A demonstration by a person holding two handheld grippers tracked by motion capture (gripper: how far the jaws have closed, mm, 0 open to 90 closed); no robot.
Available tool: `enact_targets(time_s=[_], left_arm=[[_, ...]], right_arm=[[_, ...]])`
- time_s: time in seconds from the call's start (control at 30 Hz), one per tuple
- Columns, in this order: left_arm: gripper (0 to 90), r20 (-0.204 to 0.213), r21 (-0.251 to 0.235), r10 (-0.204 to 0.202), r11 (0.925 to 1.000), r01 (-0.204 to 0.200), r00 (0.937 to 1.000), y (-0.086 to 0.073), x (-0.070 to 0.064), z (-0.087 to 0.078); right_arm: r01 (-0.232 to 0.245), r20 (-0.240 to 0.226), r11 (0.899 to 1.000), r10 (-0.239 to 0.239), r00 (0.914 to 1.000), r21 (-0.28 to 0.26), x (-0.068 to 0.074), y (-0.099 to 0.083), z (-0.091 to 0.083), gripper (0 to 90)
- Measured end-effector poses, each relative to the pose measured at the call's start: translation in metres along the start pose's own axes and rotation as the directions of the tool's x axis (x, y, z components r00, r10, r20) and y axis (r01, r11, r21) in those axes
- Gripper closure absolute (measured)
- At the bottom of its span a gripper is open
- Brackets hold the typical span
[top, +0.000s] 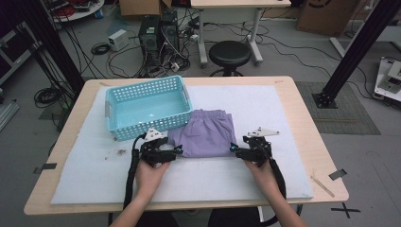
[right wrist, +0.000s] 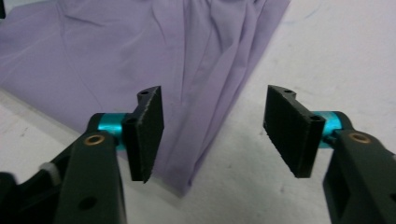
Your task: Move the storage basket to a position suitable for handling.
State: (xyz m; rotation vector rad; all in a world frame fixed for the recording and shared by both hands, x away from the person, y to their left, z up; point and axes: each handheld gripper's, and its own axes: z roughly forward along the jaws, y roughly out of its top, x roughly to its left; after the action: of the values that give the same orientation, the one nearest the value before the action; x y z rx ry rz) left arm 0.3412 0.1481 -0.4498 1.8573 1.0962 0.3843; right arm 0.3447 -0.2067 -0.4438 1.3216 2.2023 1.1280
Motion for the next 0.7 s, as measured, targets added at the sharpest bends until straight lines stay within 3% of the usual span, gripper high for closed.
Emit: enact_targets(time_s=[0.03,0.07,0.2,0.37,0.4,0.47,0.57,0.63,0.67,0.7], left_arm=[[29.4,-0.018,0.014,0.001,0.9999,-0.001,0.9998,0.001,0.000,0.001],[31.0,-0.021,0.019,0.004,0.9998,-0.004,0.9998,0.002,0.000,0.002],[36.9,-0.012,0.060,0.017,0.9981,-0.016,0.9998,0.003,-0.002,0.006],[53.6,0.004,0.097,0.048,0.9941,-0.048,0.9988,0.004,-0.006,0.011],[53.6,0.002,0.105,0.055,0.9929,-0.055,0.9985,0.004,-0.007,0.011],[61.4,0.006,0.103,0.047,0.9936,-0.048,0.9989,0.004,-0.008,0.012],[65.7,0.007,0.107,0.043,0.9933,-0.044,0.9990,0.004,-0.007,0.011],[66.0,0.009,0.104,0.046,0.9935,-0.047,0.9989,0.004,-0.007,0.011],[51.7,-0.005,0.094,0.047,0.9945,-0.046,0.9989,0.003,-0.009,0.010],[51.7,-0.032,0.083,0.054,0.9952,-0.051,0.9981,0.003,-0.010,0.008]], right_arm=[[0.000,0.000,1.000,0.000,1.0000,0.000,0.000,0.000,0.000,40.8],[-0.001,0.006,0.999,0.001,1.0000,0.042,0.003,0.001,0.005,43.0],[0.014,0.019,0.996,-0.016,0.9997,0.090,0.008,0.001,0.011,46.2],[0.001,0.023,0.995,-0.003,0.9997,0.095,0.011,0.000,0.010,52.6],[0.001,0.023,0.995,-0.003,0.9997,0.095,0.011,0.000,0.010,52.6],[0.001,0.008,0.996,-0.001,1.0000,0.091,0.011,0.000,0.010,58.3],[-0.006,0.000,0.996,0.006,1.0000,0.092,0.011,0.000,0.009,60.1],[-0.014,-0.001,0.996,0.014,0.9999,0.090,0.011,-0.001,0.009,59.1],[-0.023,-0.007,0.996,0.024,0.9997,0.086,0.011,-0.001,0.008,51.9],[-0.023,-0.007,0.996,0.024,0.9997,0.086,0.011,-0.001,0.008,51.9]])
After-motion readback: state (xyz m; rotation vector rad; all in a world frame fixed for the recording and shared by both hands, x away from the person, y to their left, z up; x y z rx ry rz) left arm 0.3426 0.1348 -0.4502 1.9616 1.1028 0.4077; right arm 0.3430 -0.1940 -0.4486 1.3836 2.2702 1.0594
